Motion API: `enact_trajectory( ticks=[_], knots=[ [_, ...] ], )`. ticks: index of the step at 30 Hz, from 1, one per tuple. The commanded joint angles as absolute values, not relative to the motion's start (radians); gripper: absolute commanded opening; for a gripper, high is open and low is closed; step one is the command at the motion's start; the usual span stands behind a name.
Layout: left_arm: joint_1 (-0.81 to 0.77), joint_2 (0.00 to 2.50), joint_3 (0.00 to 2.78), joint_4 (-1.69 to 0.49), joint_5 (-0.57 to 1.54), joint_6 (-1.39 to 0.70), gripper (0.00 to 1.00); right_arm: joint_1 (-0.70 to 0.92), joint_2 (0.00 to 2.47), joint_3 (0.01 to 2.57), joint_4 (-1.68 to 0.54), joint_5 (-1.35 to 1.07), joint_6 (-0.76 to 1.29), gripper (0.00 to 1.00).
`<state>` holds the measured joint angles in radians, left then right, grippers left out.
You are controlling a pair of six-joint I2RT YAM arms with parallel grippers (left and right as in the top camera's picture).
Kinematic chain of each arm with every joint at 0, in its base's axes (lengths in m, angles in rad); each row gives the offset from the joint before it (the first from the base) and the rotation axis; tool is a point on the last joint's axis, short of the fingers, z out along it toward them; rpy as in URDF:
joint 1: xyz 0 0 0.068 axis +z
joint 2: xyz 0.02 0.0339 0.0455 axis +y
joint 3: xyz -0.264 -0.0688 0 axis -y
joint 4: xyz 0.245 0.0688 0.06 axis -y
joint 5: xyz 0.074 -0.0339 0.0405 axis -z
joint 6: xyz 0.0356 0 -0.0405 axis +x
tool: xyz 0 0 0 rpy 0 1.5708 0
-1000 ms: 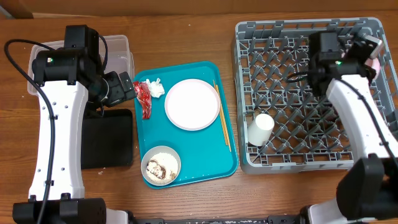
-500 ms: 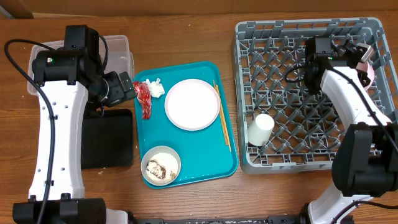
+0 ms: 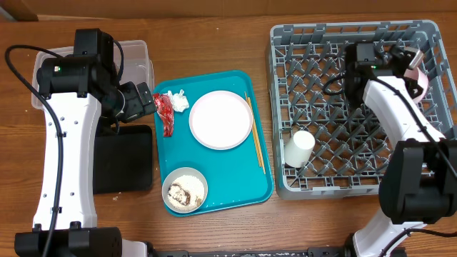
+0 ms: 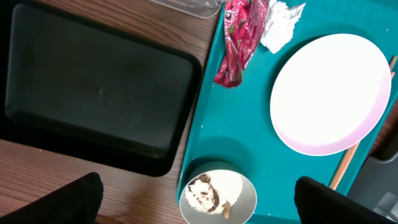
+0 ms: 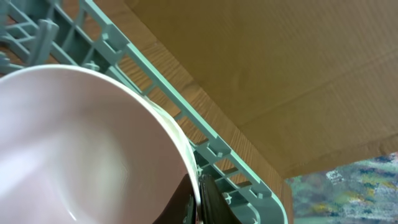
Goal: Sort waste into correct bins and load items into the dishwasher
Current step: 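Set the pink bowl down in the rack and open the right gripper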
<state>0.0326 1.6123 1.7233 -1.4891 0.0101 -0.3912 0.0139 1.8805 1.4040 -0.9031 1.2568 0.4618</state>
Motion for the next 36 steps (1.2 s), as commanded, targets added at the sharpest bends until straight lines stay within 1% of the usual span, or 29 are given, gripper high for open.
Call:
enact_trajectory(
  ticks=[1, 3, 6, 12, 25, 30, 32, 36],
  knots=[
    [0.032, 1.616, 1.736, -1.488, -0.004, -0.408, 1.0, 0.056, 1.902, 1.402, -0.887, 1.264, 0.459, 0.04],
    [0.032, 1.616, 1.736, -1.488, -0.004, -0.408, 1.0, 0.066, 1.917, 1.402, -0.882, 1.275, 0.442, 0.04],
    [0.032, 1.616, 1.736, -1.488, -0.004, -0.408, 1.0, 0.067, 1.956, 1.402, -0.855, 1.396, 0.392, 0.04],
    [0.032, 1.616, 1.736, -1.488, -0.004, -0.408, 1.0, 0.064, 1.958, 1.402, -0.769, 1.474, 0.274, 0.04],
    [0.032, 1.616, 1.736, -1.488, -0.004, -0.408, 1.0, 0.068, 1.959, 1.393, -0.768, 1.404, 0.264, 0.04],
    [0.032, 1.616, 1.736, -1.488, -0.004, -0.408, 1.0, 0.11, 1.959, 1.393, -0.821, 1.276, 0.281, 0.04],
    [0.032, 1.616, 1.736, -1.488, -0.004, -0.408, 1.0, 0.132, 1.96, 1.393, -0.842, 1.271, 0.32, 0.04],
    [0.032, 1.616, 1.736, -1.488, -0.004, -0.408, 1.0, 0.16, 1.961, 1.393, -0.848, 1.269, 0.321, 0.04]
  ],
)
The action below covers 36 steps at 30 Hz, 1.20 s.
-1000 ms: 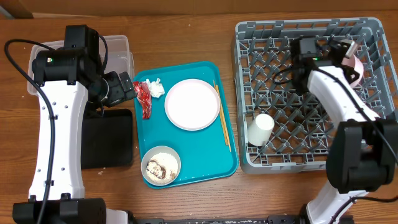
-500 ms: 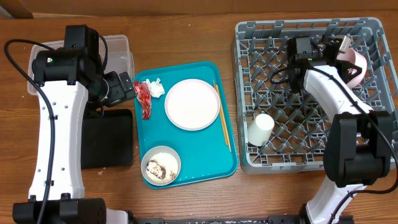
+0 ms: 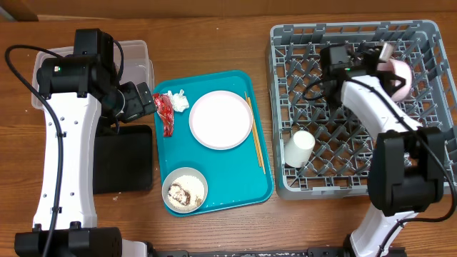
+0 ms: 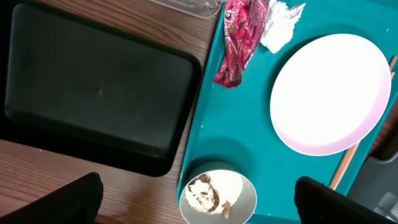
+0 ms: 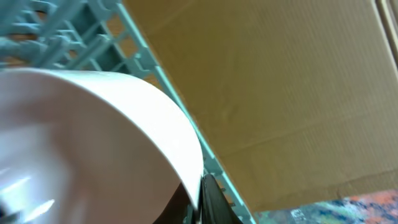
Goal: Sort waste into correct bins and load items into the dishwasher
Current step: 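Set the pink bowl down in the rack and open the right gripper, then reach the right gripper to the pink plate edge and grasp it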
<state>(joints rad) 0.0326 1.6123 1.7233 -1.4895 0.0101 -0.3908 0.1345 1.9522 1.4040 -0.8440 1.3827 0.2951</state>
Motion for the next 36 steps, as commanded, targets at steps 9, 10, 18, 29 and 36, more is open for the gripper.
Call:
enact_trajectory(
  ticks=[9, 10, 18, 29, 36],
  knots=[
    [0.032, 1.616, 1.736, -1.488, -0.004, -0.408, 1.0, 0.198, 1.959, 1.393, -0.939, 1.27, 0.345, 0.35],
    [0.032, 1.616, 1.736, -1.488, -0.004, -0.408, 1.0, 0.208, 1.957, 1.394, -0.952, 1.27, 0.355, 0.39],
    [0.032, 1.616, 1.736, -1.488, -0.004, -0.408, 1.0, 0.329, 1.892, 1.411, -0.98, 1.269, 0.379, 0.6],
    [0.032, 1.616, 1.736, -1.487, -0.004, -0.408, 1.0, 0.635, 1.757, 1.468, -1.041, 0.971, 0.378, 0.67],
    [0.032, 1.616, 1.736, -1.488, -0.004, -0.408, 1.0, 0.742, 1.757, 1.467, -0.986, 0.395, 0.308, 0.64]
  ],
)
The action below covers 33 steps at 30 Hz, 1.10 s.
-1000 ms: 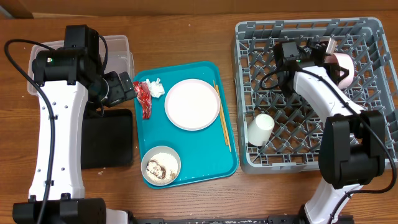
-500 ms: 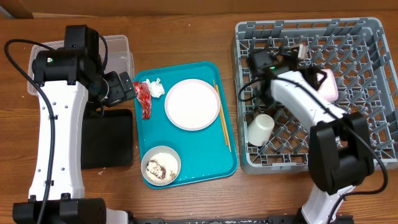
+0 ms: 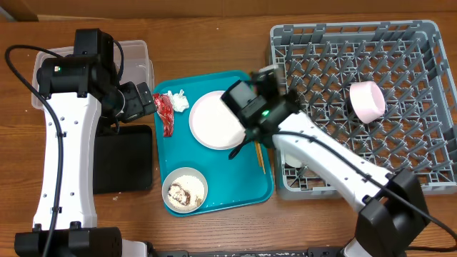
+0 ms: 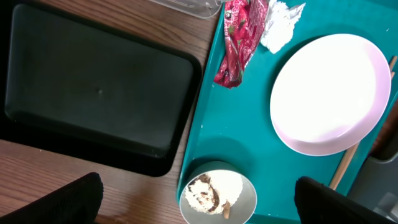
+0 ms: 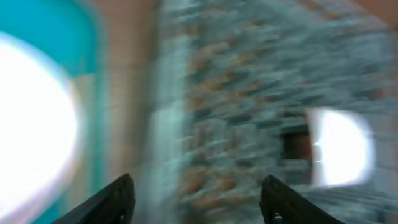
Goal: Sort waste into correct bins and load items into the dishwasher
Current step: 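Reach the right gripper to the pink plate edge and grasp it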
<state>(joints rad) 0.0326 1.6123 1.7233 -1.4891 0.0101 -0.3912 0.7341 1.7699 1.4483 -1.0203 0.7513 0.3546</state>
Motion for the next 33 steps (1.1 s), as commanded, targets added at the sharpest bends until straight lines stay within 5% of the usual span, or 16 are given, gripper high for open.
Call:
enact_trajectory(
  ticks=[1, 8, 16, 21, 33],
  knots=[
    [0.032, 1.616, 1.736, -1.488, -0.004, -0.408, 1.0, 0.741, 1.757, 1.467, -0.965, 0.31, 0.287, 0.63],
    [0.032, 1.616, 1.736, -1.488, -0.004, -0.408, 1.0, 0.732, 1.788, 1.465, -0.889, -0.03, 0.193, 0.62],
    [0.032, 1.616, 1.736, -1.488, -0.004, -0.408, 1.0, 0.727, 1.88, 1.458, -0.937, -0.034, 0.638, 0.59],
    [0.032, 1.616, 1.736, -1.488, -0.004, -0.408, 1.0, 0.72, 1.917, 1.458, -0.894, -0.101, 0.894, 0.67],
    [0.032, 1.616, 1.736, -1.488, -0.004, -0.408, 1.0, 0.711, 2.092, 1.458, -0.85, -0.05, 1.052, 0.7]
  ],
)
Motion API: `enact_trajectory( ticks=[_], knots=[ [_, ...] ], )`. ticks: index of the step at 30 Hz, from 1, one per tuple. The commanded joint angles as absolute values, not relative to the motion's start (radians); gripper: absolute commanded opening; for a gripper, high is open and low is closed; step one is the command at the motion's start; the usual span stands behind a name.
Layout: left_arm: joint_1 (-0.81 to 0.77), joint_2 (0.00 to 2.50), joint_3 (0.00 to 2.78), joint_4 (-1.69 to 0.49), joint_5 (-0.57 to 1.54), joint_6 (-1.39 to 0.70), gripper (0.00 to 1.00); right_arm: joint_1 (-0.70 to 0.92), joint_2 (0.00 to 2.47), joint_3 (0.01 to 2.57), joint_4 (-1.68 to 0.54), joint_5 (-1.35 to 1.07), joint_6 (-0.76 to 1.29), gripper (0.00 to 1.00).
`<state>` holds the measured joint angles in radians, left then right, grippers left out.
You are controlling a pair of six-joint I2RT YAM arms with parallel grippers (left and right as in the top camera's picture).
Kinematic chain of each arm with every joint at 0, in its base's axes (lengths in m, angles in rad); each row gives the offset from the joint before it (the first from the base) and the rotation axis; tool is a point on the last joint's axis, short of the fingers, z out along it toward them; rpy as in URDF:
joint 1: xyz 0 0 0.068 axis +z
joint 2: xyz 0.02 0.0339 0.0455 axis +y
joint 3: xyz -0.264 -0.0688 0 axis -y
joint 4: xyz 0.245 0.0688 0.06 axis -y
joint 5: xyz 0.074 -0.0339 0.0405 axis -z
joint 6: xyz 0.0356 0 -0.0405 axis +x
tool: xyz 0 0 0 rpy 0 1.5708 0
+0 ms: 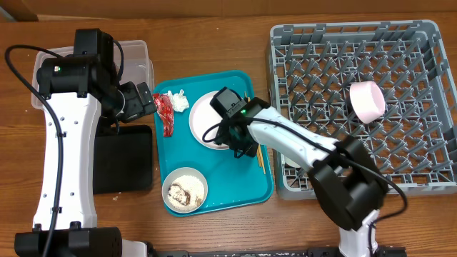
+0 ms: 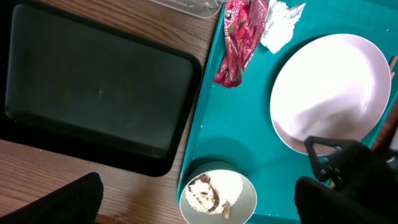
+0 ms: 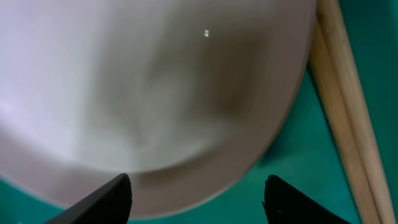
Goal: Sort waste into correct bins and load items into the dishwasher
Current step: 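Reach the right gripper to the pink plate edge and grasp it, then lift the pink plate and carry it over the rack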
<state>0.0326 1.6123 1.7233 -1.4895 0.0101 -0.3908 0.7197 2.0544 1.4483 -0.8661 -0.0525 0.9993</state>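
A pink-white plate [image 1: 213, 113] lies on the teal tray [image 1: 228, 182] beside a pair of chopsticks [image 1: 251, 118]. My right gripper [image 1: 239, 146] is low over the plate's near right edge, open. In the right wrist view its fingers [image 3: 106, 199] stand either side of the plate's rim [image 3: 155, 81], with the chopsticks [image 3: 348, 106] at the right. A bowl of food scraps [image 1: 185, 190], a red wrapper [image 1: 164, 114] and a crumpled tissue [image 1: 178, 101] also lie on the tray. My left gripper [image 2: 199, 208] hovers open and empty over the tray's left edge.
The grey dish rack [image 1: 428, 164] at the right holds a pink bowl [image 1: 366, 100]; my right arm hides most of the rack's near left corner. A black bin [image 1: 123, 160] and a clear bin [image 1: 139, 61] stand left of the tray.
My right gripper was above the plate's right side, its wrist view blurred; now it is lower, at the plate's near right edge, open. The left arm has not moved.
My right gripper held the pink bowl at the rack's far right corner, and still held it a moment later. Then the bowl lay in the rack, let go, with the arm over the tray. Now the open gripper is at the plate's rim.
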Motion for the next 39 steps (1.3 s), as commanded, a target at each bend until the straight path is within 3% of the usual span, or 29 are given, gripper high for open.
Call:
enact_trajectory(
  ticks=[1, 5, 7, 14, 24, 31, 39],
  knots=[
    [0.032, 1.616, 1.736, -1.488, -0.004, -0.408, 1.0, 0.711, 2.099, 1.458, -0.841, -0.054, 1.052, 0.7],
    [0.032, 1.616, 1.736, -1.487, -0.004, -0.408, 1.0, 0.711, 2.102, 1.458, -0.803, -0.057, 1.052, 0.49],
    [0.032, 1.616, 1.736, -1.488, -0.004, -0.408, 1.0, 0.711, 2.101, 1.458, -0.813, -0.063, 1.052, 0.29],
    [0.032, 1.616, 1.736, -1.487, -0.004, -0.408, 1.0, 0.711, 2.085, 1.462, -0.865, -0.064, 1.047, 0.05],
    [0.032, 1.616, 1.736, -1.487, -0.004, -0.408, 1.0, 0.711, 1.911, 1.462, -0.953, 0.171, 1.031, 0.04],
    [0.032, 1.616, 1.736, -1.488, -0.004, -0.408, 1.0, 0.711, 1.734, 1.462, -0.911, 0.271, 0.771, 0.04],
    [0.032, 1.616, 1.736, -1.488, -0.004, -0.408, 1.0, 0.711, 1.539, 1.462, -0.923, 0.665, 0.698, 0.04]
  ],
)
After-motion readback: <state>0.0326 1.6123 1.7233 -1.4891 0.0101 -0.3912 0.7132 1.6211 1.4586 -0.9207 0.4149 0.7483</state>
